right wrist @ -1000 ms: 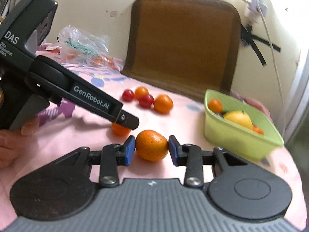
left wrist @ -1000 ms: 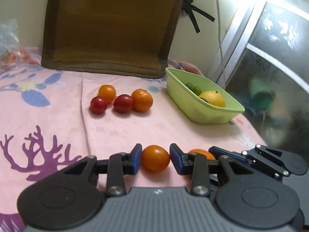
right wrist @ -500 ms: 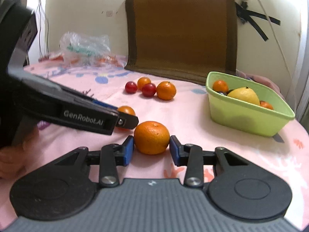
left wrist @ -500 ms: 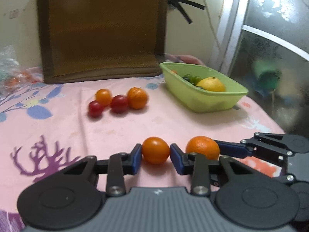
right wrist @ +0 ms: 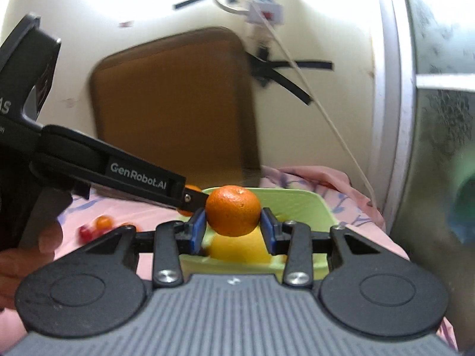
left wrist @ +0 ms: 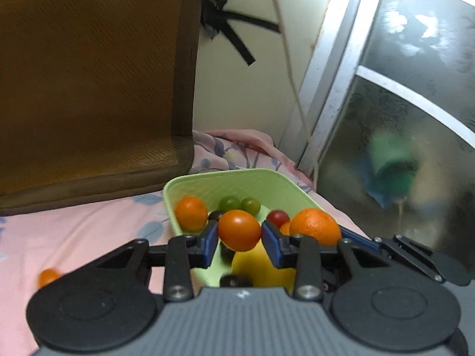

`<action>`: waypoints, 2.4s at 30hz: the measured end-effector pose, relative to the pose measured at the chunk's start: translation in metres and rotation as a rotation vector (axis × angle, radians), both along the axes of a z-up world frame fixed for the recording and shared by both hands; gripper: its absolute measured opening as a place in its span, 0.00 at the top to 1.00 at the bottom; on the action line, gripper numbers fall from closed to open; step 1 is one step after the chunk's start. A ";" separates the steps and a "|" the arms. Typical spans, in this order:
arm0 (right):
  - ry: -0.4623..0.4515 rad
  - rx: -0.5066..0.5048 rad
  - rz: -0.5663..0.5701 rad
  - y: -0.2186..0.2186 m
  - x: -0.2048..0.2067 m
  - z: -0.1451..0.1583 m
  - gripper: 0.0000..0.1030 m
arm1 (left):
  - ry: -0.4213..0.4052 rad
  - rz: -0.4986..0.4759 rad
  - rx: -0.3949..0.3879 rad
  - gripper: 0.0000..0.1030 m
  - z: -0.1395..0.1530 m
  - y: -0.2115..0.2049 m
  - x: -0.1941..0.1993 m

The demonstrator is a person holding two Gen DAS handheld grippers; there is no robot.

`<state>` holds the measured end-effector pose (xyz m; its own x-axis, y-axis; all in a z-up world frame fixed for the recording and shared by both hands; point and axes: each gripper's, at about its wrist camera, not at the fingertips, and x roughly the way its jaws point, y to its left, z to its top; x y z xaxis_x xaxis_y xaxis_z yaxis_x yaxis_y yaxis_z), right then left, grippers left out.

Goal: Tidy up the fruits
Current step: 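Carry both fruits into the green basket and open both tools, then move both tools back toward the red tomatoes and tangerine, then grasp a red tomato with the left tool while the right tool grasps a tangerine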

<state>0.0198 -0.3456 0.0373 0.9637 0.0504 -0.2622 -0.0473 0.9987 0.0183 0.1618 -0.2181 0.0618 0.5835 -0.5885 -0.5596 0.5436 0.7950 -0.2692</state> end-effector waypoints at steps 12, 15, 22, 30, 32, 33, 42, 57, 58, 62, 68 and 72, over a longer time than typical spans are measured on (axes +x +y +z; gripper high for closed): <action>0.012 0.087 -0.051 -0.036 0.039 -0.020 0.50 | 0.034 0.051 0.023 0.51 -0.018 -0.026 0.036; -0.040 0.131 -0.076 -0.042 0.030 -0.015 0.50 | 0.006 0.060 -0.021 0.51 -0.004 -0.003 0.025; -0.158 0.187 -0.164 -0.057 0.001 -0.010 0.51 | -0.085 0.190 -0.083 0.51 0.017 0.110 -0.020; -0.074 0.261 -0.002 -0.032 -0.020 -0.019 0.66 | -0.043 0.317 0.059 0.54 -0.029 0.186 -0.052; -0.038 0.220 0.053 -0.009 -0.022 -0.022 0.66 | -0.027 0.314 0.062 0.54 -0.038 0.185 -0.050; -0.014 0.196 0.086 0.004 -0.021 -0.023 0.66 | -0.030 0.304 0.066 0.54 -0.042 0.183 -0.049; 0.083 -0.144 0.239 0.098 0.012 -0.033 0.66 | -0.096 0.221 0.143 0.54 -0.058 0.157 -0.042; 0.169 -0.281 0.262 0.127 0.063 -0.043 0.63 | -0.095 0.171 0.133 0.54 -0.058 0.162 -0.028; 0.157 -0.274 0.261 0.126 0.061 -0.042 0.63 | -0.095 0.161 0.145 0.54 -0.059 0.160 -0.028; 0.132 -0.321 0.267 0.129 0.058 -0.042 0.62 | -0.055 0.139 0.193 0.70 -0.064 0.149 -0.020; 0.171 -0.267 0.265 0.124 0.071 -0.042 0.52 | -0.101 0.182 0.211 0.73 -0.060 0.148 -0.023; 0.199 -0.233 0.280 0.122 0.070 -0.041 0.63 | -0.134 0.203 0.245 0.71 -0.058 0.142 -0.023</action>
